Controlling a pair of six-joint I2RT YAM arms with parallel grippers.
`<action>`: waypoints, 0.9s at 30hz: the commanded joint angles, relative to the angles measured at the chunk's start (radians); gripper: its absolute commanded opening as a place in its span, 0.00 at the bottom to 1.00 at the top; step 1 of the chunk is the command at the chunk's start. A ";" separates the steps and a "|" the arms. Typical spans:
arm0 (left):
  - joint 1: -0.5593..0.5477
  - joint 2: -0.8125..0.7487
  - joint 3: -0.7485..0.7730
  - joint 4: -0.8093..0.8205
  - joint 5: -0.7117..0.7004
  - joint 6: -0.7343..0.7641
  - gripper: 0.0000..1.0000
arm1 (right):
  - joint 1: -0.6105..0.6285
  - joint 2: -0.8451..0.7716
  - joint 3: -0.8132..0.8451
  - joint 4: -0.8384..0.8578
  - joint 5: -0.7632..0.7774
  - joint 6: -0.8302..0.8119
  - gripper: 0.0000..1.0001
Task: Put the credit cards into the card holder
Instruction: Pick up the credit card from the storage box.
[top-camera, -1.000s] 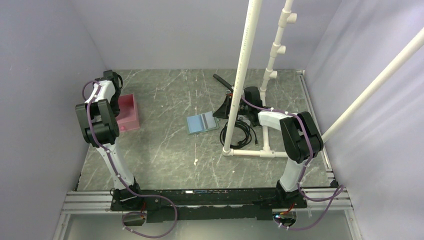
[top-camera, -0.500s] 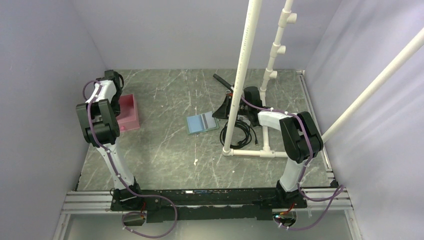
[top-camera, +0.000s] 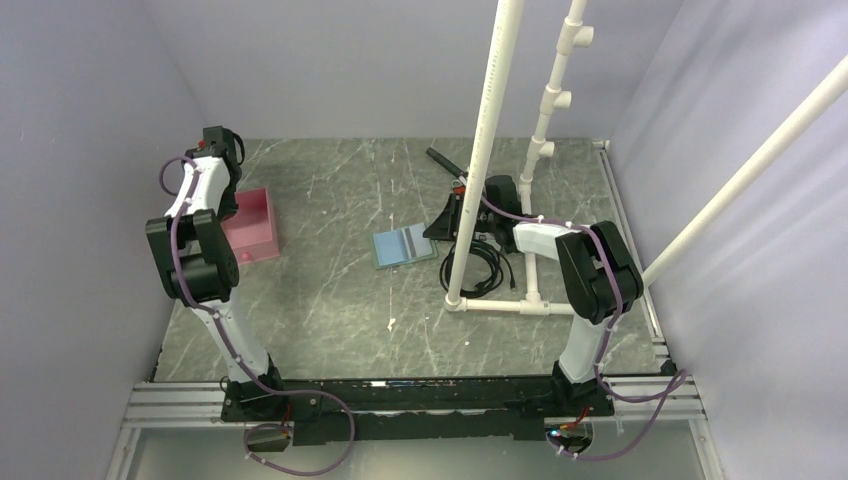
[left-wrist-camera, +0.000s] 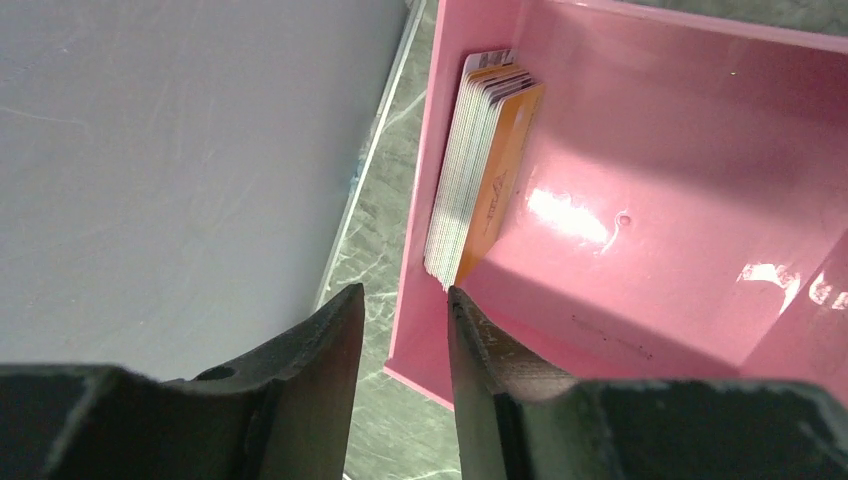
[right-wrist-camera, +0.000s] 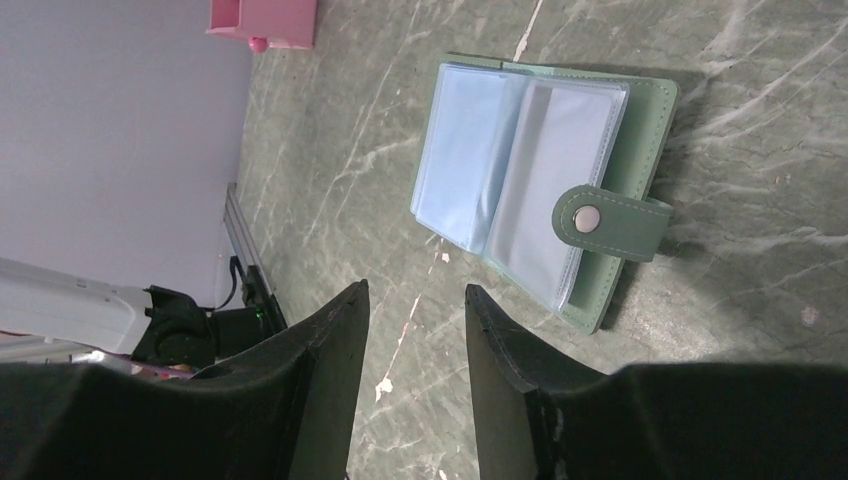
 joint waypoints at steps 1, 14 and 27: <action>-0.007 -0.023 0.005 0.015 0.029 -0.002 0.43 | 0.008 0.006 0.028 0.029 -0.024 -0.012 0.43; -0.028 0.081 0.041 -0.001 -0.004 -0.007 0.42 | 0.010 0.006 0.029 0.028 -0.028 -0.014 0.43; -0.071 0.139 0.030 0.030 -0.159 0.022 0.48 | 0.014 0.016 0.036 0.024 -0.033 -0.017 0.44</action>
